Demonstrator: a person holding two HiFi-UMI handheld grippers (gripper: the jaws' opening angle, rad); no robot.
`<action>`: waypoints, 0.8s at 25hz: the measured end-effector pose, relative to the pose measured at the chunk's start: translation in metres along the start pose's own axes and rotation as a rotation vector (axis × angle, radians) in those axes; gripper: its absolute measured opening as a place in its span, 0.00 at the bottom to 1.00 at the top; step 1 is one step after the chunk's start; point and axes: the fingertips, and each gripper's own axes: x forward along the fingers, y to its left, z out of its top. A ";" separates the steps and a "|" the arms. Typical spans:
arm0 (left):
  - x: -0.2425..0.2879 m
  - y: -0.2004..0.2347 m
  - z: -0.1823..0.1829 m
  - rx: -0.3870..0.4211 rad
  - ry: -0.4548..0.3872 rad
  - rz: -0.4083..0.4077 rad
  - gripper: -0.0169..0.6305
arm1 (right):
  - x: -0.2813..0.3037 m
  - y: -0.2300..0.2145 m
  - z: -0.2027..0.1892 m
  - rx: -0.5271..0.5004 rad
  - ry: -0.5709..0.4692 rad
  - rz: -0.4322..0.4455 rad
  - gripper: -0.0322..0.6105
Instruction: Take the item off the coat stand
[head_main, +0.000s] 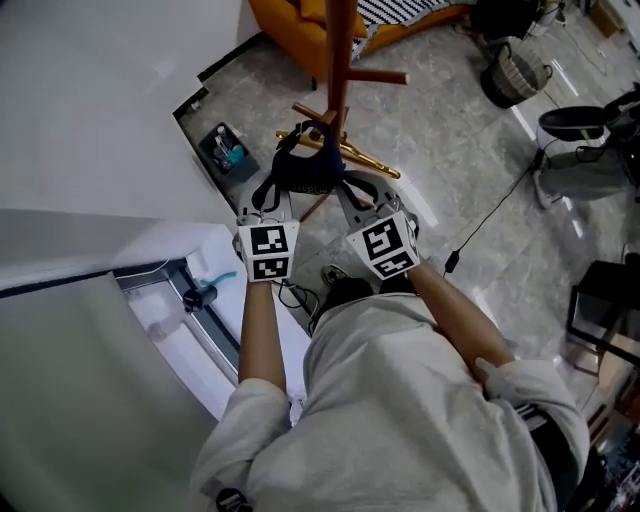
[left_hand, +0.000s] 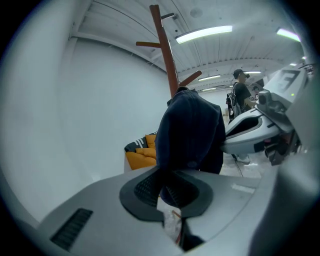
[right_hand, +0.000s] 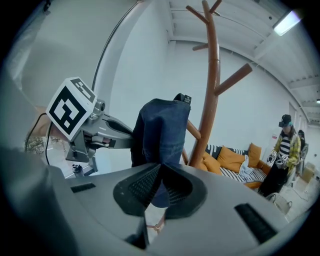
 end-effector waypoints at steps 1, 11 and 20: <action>-0.002 0.000 0.002 -0.002 -0.003 0.005 0.06 | -0.001 0.000 0.002 -0.005 -0.004 0.003 0.07; -0.032 0.007 -0.012 -0.031 -0.012 0.059 0.06 | -0.003 0.026 0.007 -0.053 -0.020 0.043 0.07; -0.067 0.002 -0.031 -0.131 0.012 0.186 0.06 | -0.002 0.048 0.011 -0.074 -0.072 0.171 0.07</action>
